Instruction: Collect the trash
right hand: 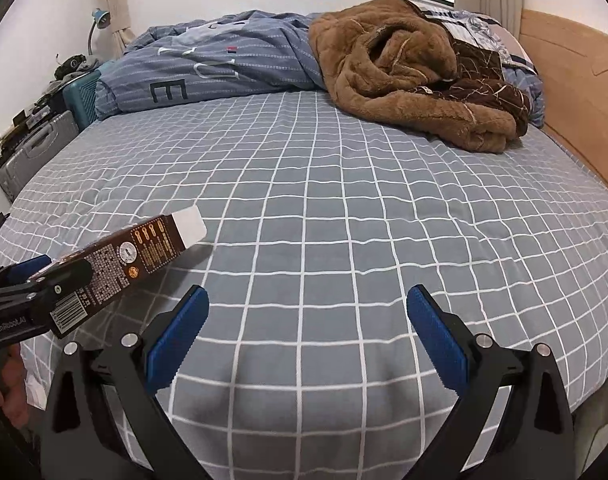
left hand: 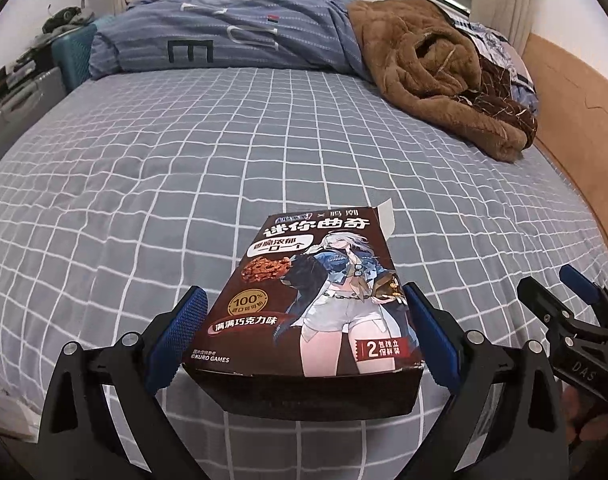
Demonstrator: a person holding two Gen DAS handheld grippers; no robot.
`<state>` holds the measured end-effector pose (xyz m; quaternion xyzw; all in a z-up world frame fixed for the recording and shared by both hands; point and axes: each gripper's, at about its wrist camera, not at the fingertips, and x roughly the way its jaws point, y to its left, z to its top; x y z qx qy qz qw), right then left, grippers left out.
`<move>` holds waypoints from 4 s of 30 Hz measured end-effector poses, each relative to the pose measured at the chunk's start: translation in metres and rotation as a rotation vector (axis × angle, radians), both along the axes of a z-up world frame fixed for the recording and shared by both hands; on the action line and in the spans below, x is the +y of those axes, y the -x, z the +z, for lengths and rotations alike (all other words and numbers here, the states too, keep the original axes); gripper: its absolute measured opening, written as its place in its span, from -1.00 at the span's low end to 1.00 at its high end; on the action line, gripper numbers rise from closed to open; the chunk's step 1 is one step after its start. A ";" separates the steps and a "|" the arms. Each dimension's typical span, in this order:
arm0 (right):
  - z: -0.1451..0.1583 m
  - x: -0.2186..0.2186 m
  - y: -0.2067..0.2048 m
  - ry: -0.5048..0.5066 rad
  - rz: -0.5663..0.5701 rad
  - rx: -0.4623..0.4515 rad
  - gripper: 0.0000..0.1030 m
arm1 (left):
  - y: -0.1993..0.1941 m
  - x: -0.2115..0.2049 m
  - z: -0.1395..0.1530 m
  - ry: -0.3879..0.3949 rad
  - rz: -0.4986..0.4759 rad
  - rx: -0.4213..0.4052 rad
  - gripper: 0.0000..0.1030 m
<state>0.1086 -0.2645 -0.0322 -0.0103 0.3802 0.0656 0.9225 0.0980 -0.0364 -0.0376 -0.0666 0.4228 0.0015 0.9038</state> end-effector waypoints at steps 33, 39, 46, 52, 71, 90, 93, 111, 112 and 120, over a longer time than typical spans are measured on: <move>0.017 0.000 0.113 0.012 0.008 -0.017 0.85 | 0.125 -0.007 0.016 0.022 -0.007 -0.020 0.81; 0.015 0.006 0.140 0.008 0.016 -0.013 0.85 | 0.157 -0.004 0.019 0.035 0.001 -0.023 0.15; 0.011 0.016 0.152 0.014 0.049 -0.003 0.85 | 0.167 -0.008 0.010 0.004 -0.009 -0.031 0.16; 0.004 0.016 0.151 0.019 0.051 0.009 0.85 | 0.151 0.000 -0.037 0.036 0.000 0.085 0.47; -0.001 0.020 0.176 0.033 0.054 0.048 0.85 | 0.188 -0.004 -0.002 -0.015 -0.015 0.028 0.89; 0.038 0.011 0.278 0.010 0.002 0.098 0.85 | 0.289 0.012 0.053 -0.032 -0.001 0.017 0.89; 0.042 0.008 0.293 0.014 -0.010 0.095 0.85 | 0.304 0.015 0.050 -0.030 -0.001 0.029 0.89; 0.037 0.008 0.327 0.031 -0.021 0.120 0.85 | 0.336 0.012 0.035 -0.058 -0.025 0.063 0.89; 0.037 0.008 0.327 0.030 -0.022 0.119 0.85 | 0.336 0.011 0.035 -0.059 -0.026 0.063 0.89; 0.036 0.008 0.326 0.033 -0.024 0.113 0.85 | 0.335 0.010 0.035 -0.060 -0.017 0.062 0.89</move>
